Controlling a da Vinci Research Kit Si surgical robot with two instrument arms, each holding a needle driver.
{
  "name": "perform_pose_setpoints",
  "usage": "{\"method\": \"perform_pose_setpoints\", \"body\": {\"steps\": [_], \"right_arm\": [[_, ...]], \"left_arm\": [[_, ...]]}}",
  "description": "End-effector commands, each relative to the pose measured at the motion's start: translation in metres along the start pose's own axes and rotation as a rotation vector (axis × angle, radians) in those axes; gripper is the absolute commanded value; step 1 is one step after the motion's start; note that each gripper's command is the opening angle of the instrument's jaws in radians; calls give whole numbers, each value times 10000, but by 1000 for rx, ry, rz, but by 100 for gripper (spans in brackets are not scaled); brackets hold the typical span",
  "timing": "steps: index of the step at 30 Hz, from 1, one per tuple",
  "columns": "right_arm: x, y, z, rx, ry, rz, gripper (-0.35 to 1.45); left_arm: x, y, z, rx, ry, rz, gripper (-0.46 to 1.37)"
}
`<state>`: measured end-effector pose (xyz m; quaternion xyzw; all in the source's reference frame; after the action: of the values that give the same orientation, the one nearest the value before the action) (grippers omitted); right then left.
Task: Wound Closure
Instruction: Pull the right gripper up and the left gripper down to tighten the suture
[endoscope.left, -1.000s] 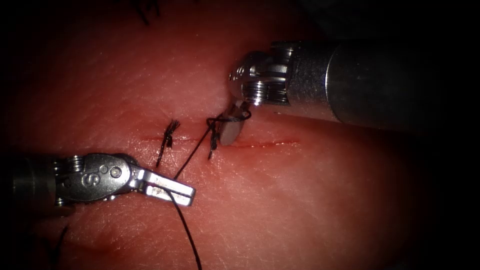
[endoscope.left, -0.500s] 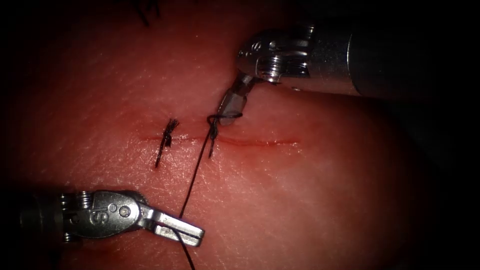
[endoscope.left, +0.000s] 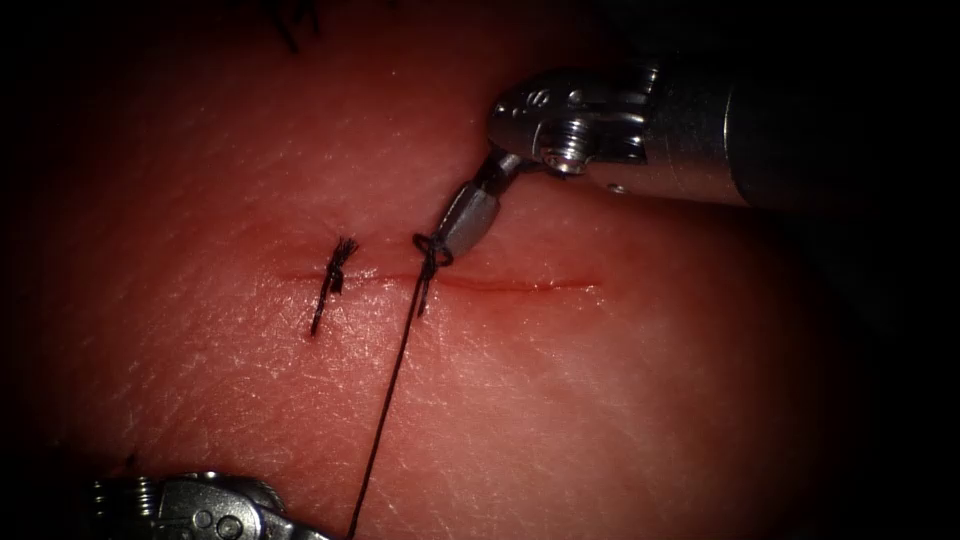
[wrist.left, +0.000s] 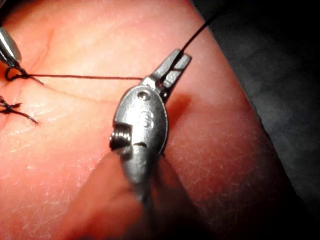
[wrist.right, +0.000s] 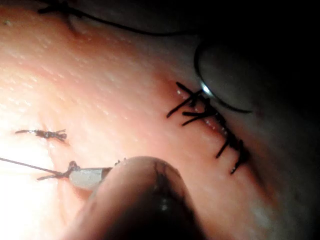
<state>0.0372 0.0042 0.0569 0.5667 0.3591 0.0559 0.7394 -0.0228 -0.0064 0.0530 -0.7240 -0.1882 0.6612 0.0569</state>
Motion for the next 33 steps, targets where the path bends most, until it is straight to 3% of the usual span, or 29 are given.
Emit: {"method": "perform_pose_setpoints", "body": {"steps": [1, 13, 22, 33], "right_arm": [[-1, 1, 1, -2, -1, -8, -35], [-6, 15, 2, -29, 8, -42, -35], [-6, 26, -4, -115, 23, -65, -35], [-8, 28, -12, -219, 29, -100, -35]], "left_arm": [[2, 5, 1, -13, 1, 3, -35], [5, 33, 6, -30, 2, -5, -35], [-9, 59, 16, -84, 18, -7, -35], [-27, 81, 21, -107, 15, -25, -35]]}}
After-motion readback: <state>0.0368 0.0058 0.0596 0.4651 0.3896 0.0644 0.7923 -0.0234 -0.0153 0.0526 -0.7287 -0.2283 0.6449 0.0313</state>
